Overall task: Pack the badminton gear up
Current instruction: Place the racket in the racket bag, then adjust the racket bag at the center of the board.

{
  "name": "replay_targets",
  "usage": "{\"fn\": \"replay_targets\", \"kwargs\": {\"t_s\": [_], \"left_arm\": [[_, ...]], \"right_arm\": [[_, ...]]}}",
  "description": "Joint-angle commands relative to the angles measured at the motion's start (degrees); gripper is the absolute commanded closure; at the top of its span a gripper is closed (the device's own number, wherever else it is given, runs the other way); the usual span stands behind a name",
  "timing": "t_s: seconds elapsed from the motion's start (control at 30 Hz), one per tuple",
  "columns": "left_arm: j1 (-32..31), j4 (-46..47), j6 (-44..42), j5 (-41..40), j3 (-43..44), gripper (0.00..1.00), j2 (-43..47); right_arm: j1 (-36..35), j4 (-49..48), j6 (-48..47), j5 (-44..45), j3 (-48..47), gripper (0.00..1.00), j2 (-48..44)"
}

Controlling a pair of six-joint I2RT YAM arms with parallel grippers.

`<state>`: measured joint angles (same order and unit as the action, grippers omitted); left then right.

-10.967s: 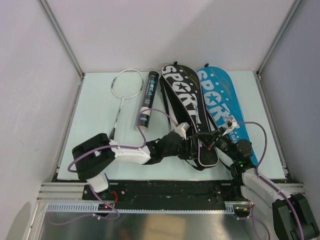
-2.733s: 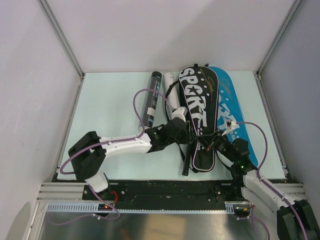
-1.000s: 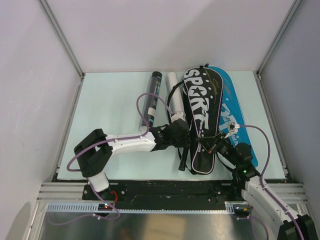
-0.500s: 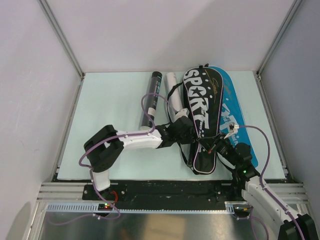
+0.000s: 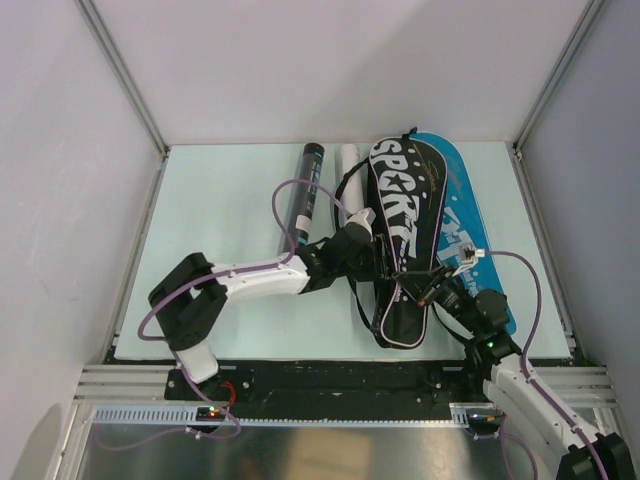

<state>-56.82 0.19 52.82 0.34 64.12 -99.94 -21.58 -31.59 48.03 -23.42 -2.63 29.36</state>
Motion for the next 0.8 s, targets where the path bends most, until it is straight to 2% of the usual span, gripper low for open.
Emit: {"fn": "replay_targets", "kwargs": {"t_s": [0.0,0.2,0.4,0.57,0.77], "left_arm": [[0.1,6.3,-3.8,4.2,-0.7,0.44,7.1],[0.5,6.3,-4.4,6.5,-4.9,0.37,13.5],[2.2,4.1,-7.2,8.8,-7.3,0.36,20.6],[4.3,-3.9,-8.9,2.7,-8.0,0.37,22.6],[5.7,-4.4,-3.0,-3.2,-11.1,0.42,21.3]], "right_arm": [[0.1,-5.0,2.1,-3.2,-0.4,1.0,-3.8],[2.6,-5.0,3.7,-4.1,-0.9,1.0,-6.2],[3.5,-5.8,4.4,-4.4,-1.3,1.0,-6.9],[4.0,-6.1,5.7,-5.1,-1.3,1.0,-7.9],[4.7,-4.4,6.3,-5.8,-1.7,1.0,-11.4]]}}
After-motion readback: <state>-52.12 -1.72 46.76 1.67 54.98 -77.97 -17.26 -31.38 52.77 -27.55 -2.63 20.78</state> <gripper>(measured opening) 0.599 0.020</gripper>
